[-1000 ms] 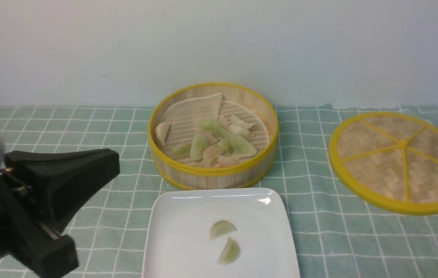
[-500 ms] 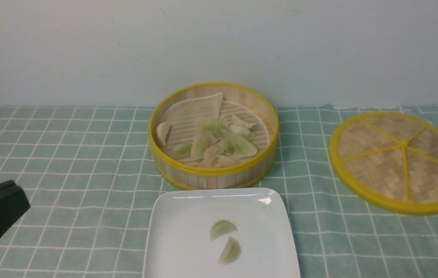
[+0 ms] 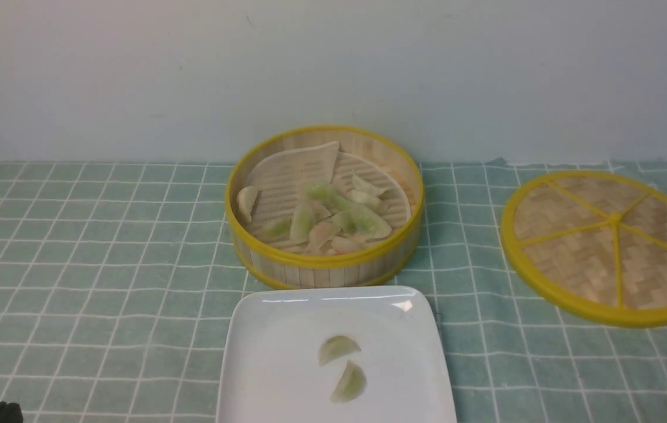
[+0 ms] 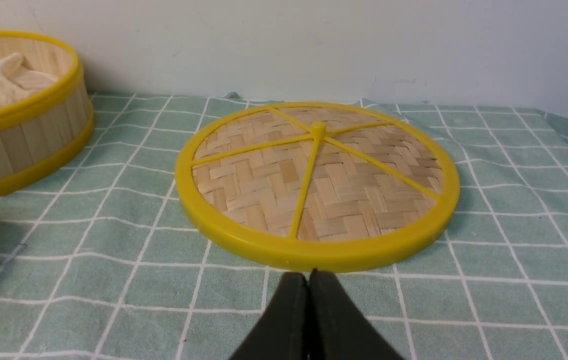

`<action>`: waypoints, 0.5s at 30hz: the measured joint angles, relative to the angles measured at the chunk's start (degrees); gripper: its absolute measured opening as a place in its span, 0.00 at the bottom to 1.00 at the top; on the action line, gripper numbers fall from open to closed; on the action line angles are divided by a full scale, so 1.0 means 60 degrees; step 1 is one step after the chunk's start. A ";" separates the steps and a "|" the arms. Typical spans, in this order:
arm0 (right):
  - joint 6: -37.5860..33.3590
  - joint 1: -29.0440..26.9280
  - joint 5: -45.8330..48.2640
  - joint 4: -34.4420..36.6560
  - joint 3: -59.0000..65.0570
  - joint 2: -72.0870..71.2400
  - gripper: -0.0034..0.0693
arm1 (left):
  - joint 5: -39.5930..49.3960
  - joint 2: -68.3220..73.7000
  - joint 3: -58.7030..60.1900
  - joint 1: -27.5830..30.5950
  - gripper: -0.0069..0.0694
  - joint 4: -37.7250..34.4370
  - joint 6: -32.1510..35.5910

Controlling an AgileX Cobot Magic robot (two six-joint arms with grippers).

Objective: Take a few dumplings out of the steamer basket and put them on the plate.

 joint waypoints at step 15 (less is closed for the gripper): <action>0.0000 0.0000 0.0000 0.0000 0.0000 0.0000 0.03 | 0.0599 0.0000 0.0008 0.0039 0.08 0.0221 -0.0009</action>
